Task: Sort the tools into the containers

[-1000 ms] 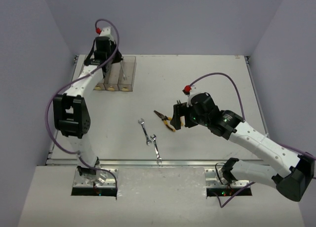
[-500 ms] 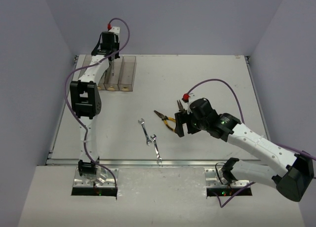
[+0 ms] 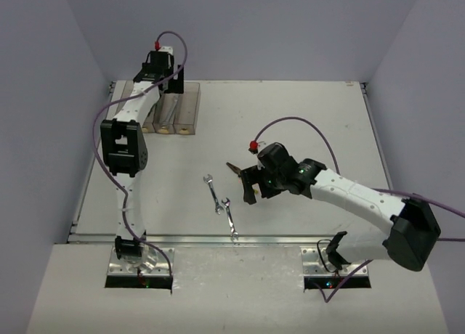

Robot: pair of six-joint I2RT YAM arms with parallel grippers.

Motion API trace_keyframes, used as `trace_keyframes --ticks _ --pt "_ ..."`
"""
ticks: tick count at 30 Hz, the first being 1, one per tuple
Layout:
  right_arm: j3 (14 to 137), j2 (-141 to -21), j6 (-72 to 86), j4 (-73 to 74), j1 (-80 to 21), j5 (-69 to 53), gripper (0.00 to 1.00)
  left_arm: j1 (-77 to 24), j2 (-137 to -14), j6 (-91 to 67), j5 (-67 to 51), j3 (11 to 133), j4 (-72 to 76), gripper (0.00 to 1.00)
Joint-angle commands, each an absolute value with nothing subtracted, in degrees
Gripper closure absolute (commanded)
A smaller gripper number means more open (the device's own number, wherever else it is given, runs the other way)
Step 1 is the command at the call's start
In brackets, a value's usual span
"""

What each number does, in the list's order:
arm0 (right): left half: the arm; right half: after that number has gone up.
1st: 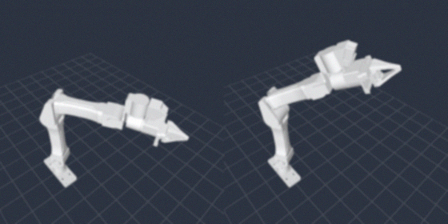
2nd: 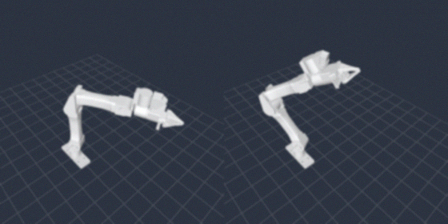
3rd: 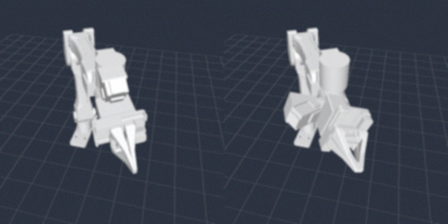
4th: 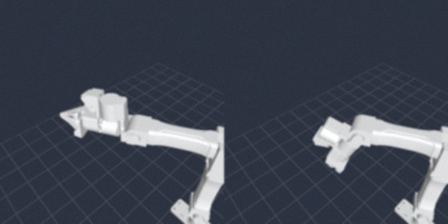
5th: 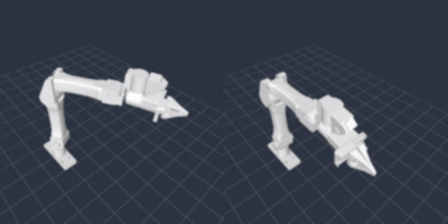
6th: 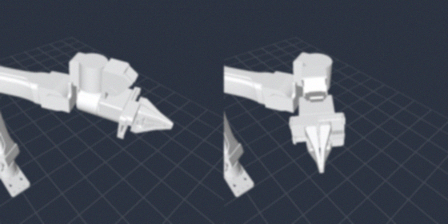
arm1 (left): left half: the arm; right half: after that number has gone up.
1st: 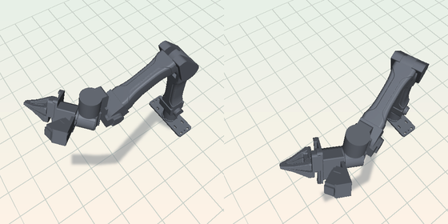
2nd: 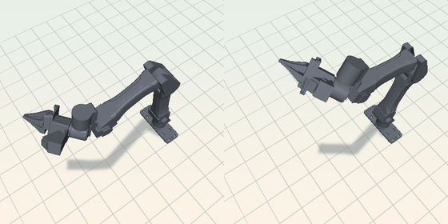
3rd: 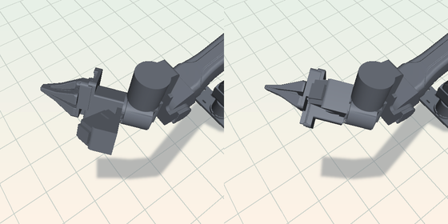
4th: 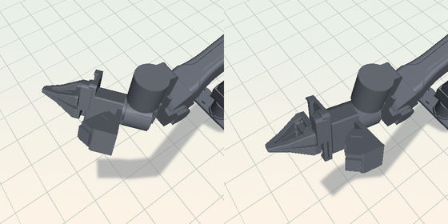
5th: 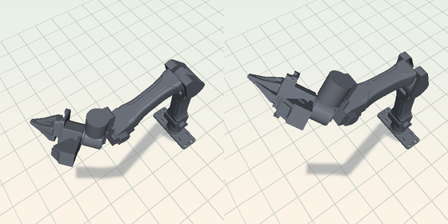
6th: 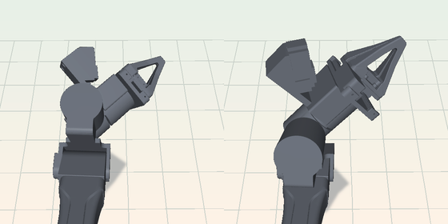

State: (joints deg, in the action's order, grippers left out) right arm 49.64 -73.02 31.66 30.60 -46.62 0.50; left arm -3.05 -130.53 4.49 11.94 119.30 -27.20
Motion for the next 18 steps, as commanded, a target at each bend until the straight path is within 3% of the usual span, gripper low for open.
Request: trace_keyframes --ticks 1,3,5,9,11,13,15,18 --pt "57.41 -82.93 37.45 29.99 -53.47 6.92 0.01 -3.43 -106.87 -15.51 16.07 114.30 -30.22 0.00" --pt "59.51 -87.12 40.24 30.50 -55.72 10.15 0.04 -3.43 -97.58 -25.43 17.10 105.44 -32.37 0.00" --pt "60.67 -91.17 42.10 30.18 -57.65 10.97 0.09 -3.51 -87.45 -30.22 9.64 93.34 -32.48 0.00" --pt "66.98 -100.69 44.19 32.89 -60.95 12.52 0.19 -7.32 -66.02 -32.84 6.75 65.74 -21.84 0.00" --pt "68.43 -104.07 45.03 34.09 -62.19 13.16 0.35 -8.32 -56.75 -31.71 5.70 56.39 -19.48 0.00" --pt "68.40 -105.59 45.81 33.95 -62.87 12.68 0.39 -8.35 -52.53 -29.72 5.21 51.78 -20.39 0.00" --pt "67.60 -106.60 46.88 32.76 -63.67 12.09 0.52 -8.35 -48.73 -25.06 5.62 50.11 -23.99 0.00" --pt "68.16 -108.68 47.55 32.63 -64.51 11.78 0.61 -8.35 -46.55 -22.03 6.12 49.04 -27.38 0.00"
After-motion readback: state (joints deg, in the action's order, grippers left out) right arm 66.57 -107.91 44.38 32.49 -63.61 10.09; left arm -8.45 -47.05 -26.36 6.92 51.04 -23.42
